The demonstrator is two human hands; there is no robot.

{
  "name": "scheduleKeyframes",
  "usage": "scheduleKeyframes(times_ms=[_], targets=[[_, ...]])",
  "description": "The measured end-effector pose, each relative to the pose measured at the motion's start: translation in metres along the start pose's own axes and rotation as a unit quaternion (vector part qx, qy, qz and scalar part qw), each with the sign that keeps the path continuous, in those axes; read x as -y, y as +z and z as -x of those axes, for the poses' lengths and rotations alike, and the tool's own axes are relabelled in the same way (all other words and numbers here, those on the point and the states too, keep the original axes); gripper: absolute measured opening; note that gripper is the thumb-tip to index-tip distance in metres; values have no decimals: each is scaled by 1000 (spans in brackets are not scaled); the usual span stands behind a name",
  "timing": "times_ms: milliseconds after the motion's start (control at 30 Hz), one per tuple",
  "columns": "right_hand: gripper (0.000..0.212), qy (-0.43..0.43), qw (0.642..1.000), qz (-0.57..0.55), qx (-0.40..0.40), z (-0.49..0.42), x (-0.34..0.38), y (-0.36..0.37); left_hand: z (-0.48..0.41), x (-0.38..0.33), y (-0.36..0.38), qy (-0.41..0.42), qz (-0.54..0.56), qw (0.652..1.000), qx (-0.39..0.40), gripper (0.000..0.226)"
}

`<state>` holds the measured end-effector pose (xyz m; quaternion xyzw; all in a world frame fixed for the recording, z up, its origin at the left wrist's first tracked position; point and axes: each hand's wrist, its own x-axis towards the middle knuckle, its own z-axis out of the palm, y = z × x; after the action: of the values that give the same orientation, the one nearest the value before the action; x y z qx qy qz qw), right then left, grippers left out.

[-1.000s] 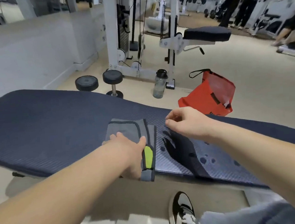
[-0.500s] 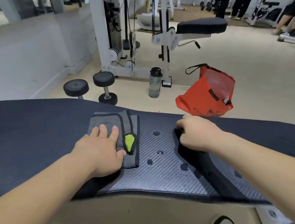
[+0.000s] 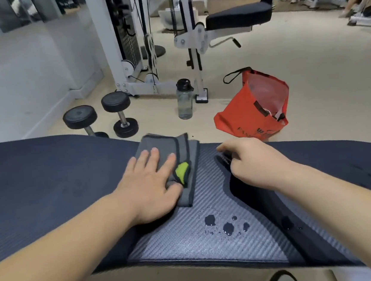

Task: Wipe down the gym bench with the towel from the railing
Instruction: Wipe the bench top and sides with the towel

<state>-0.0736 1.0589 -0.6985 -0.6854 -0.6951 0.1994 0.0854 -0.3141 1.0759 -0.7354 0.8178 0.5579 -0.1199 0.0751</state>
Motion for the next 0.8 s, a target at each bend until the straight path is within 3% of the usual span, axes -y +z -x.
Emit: scheduleKeyframes(times_ms=[133,300,367,500,567,700,800], targets=[[59,-25,1000,5,-11,0,9,1,25,6,-2,80,-39,996,9,73],[43,-58,998,7,-19,3,12,5,2,12,-4,-58,17,997,39,69],[38,-68,997,-2,-27,3,9,6,10,-9,2,-76,28,996,33,69],[42,-88,996,-9,-20,2,11,9,67,-16,18,31,-18,999,19,70],[43,-100,995,-8,-19,2,16,10,71,13,18,38,-43,998,11,75],[45,-120,993,-7,9,6,24,16,55,45,13,-138,2,990,27,68],[46,-121,992,-6,18,4,26,18,66,9,25,-189,10,982,11,69]])
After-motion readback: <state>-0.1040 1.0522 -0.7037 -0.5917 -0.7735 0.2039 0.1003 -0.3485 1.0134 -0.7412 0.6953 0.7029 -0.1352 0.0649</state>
